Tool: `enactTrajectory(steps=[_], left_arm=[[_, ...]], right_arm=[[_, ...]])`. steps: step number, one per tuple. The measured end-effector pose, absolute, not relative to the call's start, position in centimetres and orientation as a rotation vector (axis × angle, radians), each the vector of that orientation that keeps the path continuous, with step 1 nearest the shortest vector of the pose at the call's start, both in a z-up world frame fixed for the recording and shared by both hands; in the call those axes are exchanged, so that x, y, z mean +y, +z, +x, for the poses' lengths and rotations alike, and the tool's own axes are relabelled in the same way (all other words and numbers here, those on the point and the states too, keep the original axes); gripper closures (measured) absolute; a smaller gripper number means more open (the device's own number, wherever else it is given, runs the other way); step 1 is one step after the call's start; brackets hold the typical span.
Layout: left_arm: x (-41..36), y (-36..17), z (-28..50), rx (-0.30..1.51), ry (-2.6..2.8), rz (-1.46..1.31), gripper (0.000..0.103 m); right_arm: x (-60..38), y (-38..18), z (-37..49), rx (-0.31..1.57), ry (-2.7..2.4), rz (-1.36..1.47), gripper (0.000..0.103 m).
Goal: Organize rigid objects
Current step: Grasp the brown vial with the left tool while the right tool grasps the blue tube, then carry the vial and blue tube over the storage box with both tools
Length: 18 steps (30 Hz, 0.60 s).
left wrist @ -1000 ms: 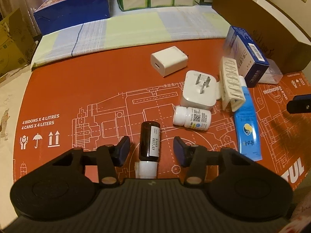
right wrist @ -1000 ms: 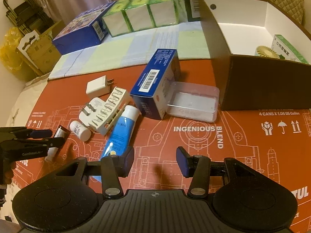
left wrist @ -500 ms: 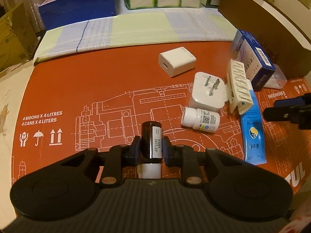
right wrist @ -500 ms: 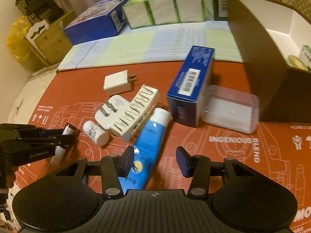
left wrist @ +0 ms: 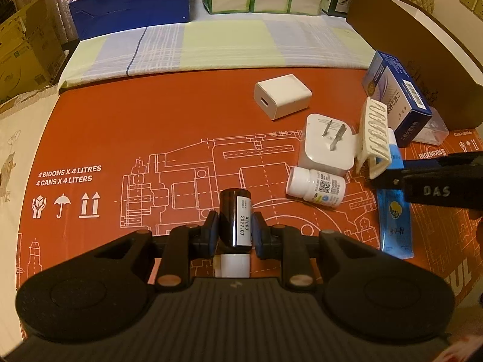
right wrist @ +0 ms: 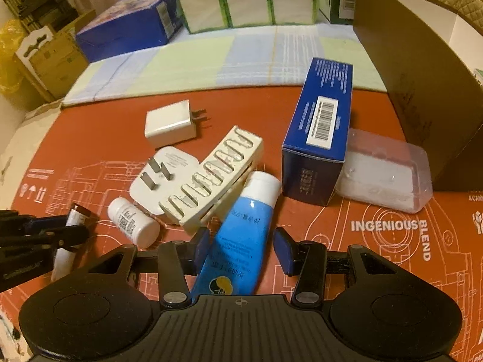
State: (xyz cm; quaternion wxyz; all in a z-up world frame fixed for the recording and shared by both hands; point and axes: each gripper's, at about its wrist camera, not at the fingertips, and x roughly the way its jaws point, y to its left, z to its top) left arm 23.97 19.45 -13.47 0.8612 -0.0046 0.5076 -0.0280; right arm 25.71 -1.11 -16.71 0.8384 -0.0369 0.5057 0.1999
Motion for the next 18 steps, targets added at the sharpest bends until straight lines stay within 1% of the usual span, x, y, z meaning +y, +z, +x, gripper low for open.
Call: enactTrajectory(steps=[2,7,12,18], left_arm=[[19.4,-13.5,24.0,1.065,-0.059,-0.011,0.083],[19.2,-13.5,23.7,1.069,-0.067,-0.016,0.083],[19.0,-13.5,23.1,1.073,-0.078,-0.020,0.083],[18.7,-13.7,22.8,1.076,-0.076,-0.021,0.083]], right_arm=[[-0.6,-16.8,25.4,1.049,0.430,-0.123,0.059],[-0.3,-17.0,24.6,1.034,0.481,-0.228,0.064],[-1.2,-17.2,23.1,1.028,0.580,-0.326,0.065],[-2.4,-17.1,23.0,1.035,0.559,-0.278,0.065]])
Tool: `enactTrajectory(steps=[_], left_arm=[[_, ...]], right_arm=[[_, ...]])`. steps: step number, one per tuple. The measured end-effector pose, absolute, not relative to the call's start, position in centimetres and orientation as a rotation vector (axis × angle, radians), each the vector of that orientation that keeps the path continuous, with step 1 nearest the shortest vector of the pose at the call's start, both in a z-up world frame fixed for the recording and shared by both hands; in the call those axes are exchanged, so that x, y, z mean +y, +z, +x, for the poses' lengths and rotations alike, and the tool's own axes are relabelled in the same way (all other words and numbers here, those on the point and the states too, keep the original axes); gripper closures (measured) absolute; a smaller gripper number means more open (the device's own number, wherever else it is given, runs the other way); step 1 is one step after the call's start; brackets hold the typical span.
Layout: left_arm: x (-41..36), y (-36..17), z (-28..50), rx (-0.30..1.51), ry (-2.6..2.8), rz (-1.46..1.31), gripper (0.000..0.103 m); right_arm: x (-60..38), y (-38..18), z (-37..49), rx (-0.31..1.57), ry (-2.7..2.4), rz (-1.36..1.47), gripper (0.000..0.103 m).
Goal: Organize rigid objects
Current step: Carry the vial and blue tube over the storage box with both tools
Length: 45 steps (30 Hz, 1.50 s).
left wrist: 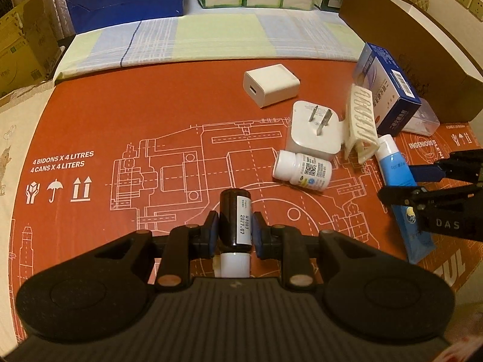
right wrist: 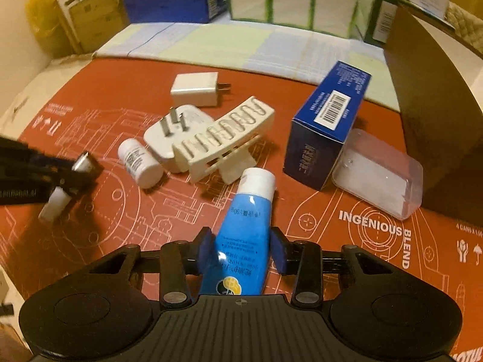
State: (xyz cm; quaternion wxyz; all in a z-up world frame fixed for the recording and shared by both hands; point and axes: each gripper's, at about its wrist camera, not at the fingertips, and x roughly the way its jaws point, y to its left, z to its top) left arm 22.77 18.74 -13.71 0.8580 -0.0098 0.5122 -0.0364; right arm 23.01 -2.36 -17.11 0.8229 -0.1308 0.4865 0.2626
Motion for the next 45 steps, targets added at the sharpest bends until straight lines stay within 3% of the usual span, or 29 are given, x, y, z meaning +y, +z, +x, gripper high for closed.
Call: enactTrajectory(steps=[12,25,45], left_arm=[[18.1,-12.8,22.4,1.054,-0.097,-0.029,0.083],[16.0,-8.8,22.3,0.959,-0.156,-0.032,0.083],[3.4,-0.6,26.6,0.772,-0.294,-0.004,0.083]], right_arm=[[-2.4,-16.8,22.9,1.019,0.566,-0.264,0.071],[-4.7,-12.7,22.3,0.933,0.595,-0.156,0.072],[-14.5,-4.8,26.5,0.763,0.594,-0.068,0.072]])
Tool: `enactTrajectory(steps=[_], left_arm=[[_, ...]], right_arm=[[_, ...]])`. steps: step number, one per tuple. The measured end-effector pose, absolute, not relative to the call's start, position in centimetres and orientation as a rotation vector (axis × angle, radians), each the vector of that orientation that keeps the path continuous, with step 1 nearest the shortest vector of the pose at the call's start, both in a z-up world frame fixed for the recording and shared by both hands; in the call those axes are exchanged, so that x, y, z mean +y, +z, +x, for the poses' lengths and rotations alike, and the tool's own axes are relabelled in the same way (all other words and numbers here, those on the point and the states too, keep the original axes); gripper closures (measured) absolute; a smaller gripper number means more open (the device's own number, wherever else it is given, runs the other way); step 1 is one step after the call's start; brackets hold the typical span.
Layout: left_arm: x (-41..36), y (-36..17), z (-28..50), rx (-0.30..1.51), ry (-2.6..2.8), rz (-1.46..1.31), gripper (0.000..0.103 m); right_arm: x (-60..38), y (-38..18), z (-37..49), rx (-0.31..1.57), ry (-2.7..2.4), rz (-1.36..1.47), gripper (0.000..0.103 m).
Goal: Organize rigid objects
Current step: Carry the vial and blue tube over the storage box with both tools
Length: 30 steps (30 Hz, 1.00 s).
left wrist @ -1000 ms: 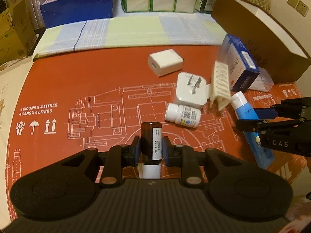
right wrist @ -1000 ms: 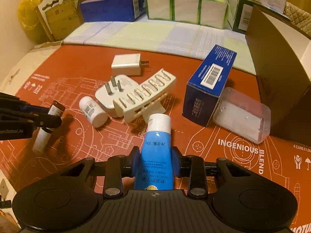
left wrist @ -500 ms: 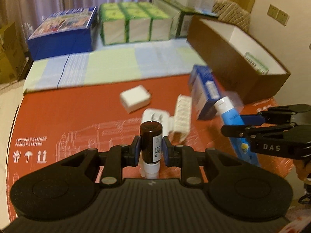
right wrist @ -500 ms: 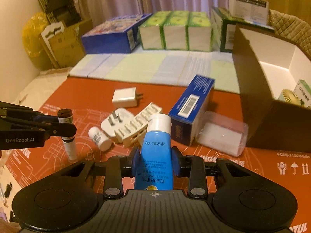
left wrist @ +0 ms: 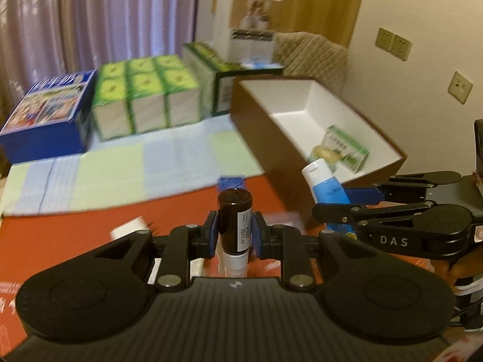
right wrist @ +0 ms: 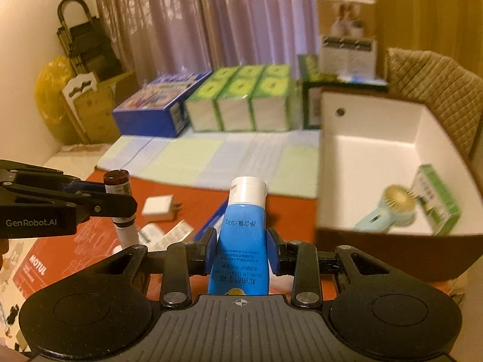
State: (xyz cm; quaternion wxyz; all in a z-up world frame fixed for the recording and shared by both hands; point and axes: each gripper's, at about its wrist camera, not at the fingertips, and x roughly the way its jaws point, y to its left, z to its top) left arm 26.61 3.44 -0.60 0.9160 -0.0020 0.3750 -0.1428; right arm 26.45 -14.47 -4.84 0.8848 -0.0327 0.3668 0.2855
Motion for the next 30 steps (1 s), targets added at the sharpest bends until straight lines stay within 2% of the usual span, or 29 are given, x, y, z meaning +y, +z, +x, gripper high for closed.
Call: enactTrajectory(steps=[17,30], left_arm=[[-11.1,2.0,35.6,0.708,-0.402,0.014,0.083],[-14.9,-2.3,44.1,0.840,-0.343,0.010,0.083]], right_arm=[[-26.1,-0.7,36.1,0.660,0.530,-0.059,0.071],[-29.3,-3.9,44.1,0.718,0.532,-0.119,0.071]])
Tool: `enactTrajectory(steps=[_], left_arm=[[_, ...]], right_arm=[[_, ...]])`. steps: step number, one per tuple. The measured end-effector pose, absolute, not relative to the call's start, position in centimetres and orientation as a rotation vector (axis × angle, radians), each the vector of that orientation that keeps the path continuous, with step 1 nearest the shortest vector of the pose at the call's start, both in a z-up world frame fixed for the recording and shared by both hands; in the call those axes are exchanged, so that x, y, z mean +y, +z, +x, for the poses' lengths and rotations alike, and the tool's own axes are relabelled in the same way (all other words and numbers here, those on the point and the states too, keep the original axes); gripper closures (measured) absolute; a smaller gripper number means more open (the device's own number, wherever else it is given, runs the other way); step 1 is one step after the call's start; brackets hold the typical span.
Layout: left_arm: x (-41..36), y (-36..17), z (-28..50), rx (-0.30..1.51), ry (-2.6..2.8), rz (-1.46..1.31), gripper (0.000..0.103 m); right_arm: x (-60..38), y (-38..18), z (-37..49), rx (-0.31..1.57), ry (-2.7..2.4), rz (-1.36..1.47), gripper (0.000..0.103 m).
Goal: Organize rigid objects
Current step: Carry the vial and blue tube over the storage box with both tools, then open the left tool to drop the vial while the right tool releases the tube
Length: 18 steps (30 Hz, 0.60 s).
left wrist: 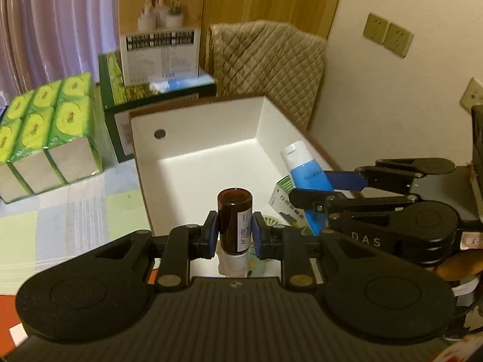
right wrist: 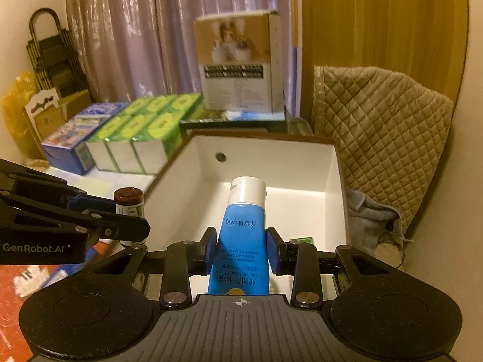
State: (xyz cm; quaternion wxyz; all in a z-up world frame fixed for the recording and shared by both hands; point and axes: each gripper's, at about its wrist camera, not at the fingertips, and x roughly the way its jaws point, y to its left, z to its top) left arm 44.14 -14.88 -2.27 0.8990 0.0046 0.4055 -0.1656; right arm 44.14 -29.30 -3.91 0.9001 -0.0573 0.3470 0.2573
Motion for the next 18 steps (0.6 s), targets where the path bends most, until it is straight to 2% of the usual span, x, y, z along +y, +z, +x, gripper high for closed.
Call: enactTrajectory(steps=[9,18], left_arm=[[-16.7,-5.9,48.6,0.945,-0.319,0.061,0.083],[-17.5,-8.4,51.9,1.017,-0.303,0.098,0.083]], right_arm=[[-29.1,-7.5,48.4,0.789,0.545,-0.160,0.071],[-28.6,-8.7,51.4,0.827,0.547,-0.166,0.071]])
